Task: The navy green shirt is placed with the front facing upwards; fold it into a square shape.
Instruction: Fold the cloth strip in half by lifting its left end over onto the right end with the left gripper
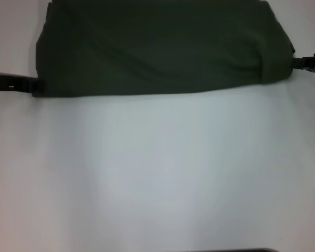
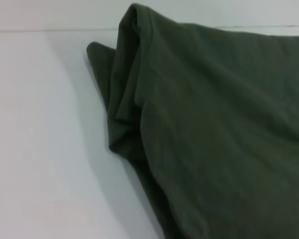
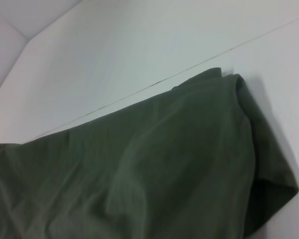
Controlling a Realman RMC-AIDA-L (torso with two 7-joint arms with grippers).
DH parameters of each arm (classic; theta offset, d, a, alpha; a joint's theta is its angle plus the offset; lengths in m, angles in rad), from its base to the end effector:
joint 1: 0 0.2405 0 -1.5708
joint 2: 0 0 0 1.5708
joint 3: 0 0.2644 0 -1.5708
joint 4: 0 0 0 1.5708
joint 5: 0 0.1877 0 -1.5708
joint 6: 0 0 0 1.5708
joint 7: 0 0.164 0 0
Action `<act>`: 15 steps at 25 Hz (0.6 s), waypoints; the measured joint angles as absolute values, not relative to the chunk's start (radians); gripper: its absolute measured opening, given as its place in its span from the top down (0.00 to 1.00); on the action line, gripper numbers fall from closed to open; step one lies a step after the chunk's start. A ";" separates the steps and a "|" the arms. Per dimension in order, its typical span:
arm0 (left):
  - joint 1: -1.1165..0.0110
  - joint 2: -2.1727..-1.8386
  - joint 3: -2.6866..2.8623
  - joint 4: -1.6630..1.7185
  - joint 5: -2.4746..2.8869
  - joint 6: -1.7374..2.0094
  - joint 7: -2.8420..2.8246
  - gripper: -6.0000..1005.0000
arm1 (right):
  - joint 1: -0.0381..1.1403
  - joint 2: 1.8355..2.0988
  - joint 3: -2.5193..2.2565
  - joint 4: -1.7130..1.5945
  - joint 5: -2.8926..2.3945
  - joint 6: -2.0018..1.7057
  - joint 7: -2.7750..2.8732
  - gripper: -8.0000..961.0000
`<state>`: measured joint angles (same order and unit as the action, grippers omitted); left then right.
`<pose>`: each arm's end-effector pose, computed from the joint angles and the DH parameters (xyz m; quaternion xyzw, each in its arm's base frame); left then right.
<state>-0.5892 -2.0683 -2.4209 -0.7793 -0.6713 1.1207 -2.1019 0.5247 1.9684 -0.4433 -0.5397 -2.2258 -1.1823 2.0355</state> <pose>-0.3179 0.3747 0.0002 -0.8333 -0.4740 -0.0283 0.2830 0.3524 0.3539 0.0300 -0.7297 0.5933 0.2029 0.2727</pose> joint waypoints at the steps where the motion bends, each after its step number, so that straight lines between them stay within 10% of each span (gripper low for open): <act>1: -0.589 -2.069 -2.422 -0.783 -0.673 1.123 -2.102 0.74 | 0.525 1.968 -0.443 -0.540 -2.226 -1.182 2.036 0.88; 8: -0.591 -2.069 -2.417 -0.790 -0.676 1.126 -2.103 0.98 | 0.525 1.967 -0.442 -0.540 -2.226 -1.182 2.036 0.87; 15: -0.584 -2.069 -2.424 -0.792 -0.676 1.151 -2.104 0.99 | 0.508 1.966 -0.442 -0.542 -2.226 -1.185 2.036 0.86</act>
